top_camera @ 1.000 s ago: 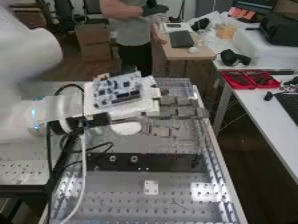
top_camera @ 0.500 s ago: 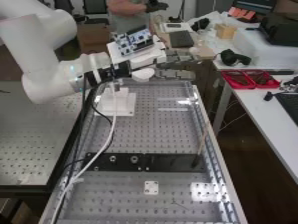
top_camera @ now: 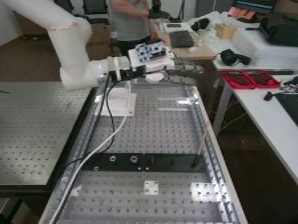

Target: Grab the paper clip and place it in the clear container

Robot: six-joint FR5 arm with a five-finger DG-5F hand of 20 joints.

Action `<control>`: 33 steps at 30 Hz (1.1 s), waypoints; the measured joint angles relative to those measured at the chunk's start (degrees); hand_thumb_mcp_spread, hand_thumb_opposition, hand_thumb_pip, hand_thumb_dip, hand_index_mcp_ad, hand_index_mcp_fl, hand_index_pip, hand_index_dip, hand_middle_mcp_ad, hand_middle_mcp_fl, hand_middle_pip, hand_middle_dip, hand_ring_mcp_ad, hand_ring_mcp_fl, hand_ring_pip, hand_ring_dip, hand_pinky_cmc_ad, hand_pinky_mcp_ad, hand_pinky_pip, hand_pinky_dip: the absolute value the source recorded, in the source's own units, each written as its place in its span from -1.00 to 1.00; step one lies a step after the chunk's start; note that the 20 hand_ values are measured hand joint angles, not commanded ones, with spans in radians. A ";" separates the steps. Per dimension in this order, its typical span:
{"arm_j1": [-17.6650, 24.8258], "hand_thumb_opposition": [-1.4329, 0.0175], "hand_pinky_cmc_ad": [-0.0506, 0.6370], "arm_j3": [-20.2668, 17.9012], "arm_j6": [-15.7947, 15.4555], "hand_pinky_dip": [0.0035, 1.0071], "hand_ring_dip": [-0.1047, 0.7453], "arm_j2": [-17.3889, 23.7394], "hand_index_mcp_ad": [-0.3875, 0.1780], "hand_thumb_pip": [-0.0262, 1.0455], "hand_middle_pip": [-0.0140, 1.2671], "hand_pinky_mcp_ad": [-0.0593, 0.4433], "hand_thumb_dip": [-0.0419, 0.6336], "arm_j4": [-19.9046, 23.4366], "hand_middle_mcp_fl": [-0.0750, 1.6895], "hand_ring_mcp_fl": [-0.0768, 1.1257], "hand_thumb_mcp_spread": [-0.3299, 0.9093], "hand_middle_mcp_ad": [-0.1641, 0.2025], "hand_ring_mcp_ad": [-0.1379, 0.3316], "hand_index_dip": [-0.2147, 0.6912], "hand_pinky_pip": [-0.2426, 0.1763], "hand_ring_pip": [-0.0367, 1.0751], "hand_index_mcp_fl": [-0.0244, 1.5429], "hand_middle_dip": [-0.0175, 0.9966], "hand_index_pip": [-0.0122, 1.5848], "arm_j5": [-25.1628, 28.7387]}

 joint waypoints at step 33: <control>5.62 -0.31 0.12 10.37 3.22 -0.62 -0.51 -13.04 -0.30 0.15 -0.81 0.35 0.01 -11.52 -0.65 -0.79 0.30 0.14 0.02 -0.21 0.32 -0.75 -0.29 -0.57 0.79 7.34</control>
